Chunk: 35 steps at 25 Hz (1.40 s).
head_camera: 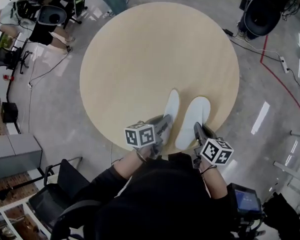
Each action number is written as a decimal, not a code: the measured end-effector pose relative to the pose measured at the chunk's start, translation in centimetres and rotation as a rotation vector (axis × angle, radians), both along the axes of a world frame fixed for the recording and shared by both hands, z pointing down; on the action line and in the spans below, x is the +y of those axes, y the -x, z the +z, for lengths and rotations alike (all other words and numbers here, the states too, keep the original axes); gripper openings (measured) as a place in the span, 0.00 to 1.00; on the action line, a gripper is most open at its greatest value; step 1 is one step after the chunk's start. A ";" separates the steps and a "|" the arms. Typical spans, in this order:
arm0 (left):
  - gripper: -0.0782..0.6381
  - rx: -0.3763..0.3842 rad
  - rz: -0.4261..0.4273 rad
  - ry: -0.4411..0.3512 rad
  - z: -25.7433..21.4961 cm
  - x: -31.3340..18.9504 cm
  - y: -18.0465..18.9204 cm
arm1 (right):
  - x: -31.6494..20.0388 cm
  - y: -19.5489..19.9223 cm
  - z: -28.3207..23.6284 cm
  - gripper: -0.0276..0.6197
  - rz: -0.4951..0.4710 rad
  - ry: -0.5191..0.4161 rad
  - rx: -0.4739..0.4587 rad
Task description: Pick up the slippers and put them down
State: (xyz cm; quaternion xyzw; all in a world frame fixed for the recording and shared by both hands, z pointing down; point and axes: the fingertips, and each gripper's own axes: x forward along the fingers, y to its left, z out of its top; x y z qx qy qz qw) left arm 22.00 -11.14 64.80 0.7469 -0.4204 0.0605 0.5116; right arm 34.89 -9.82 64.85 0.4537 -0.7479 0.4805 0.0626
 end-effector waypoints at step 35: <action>0.15 0.149 -0.178 -0.695 -25.5 14.3 34.3 | 9.9 34.8 -20.9 0.09 -0.161 -0.474 0.061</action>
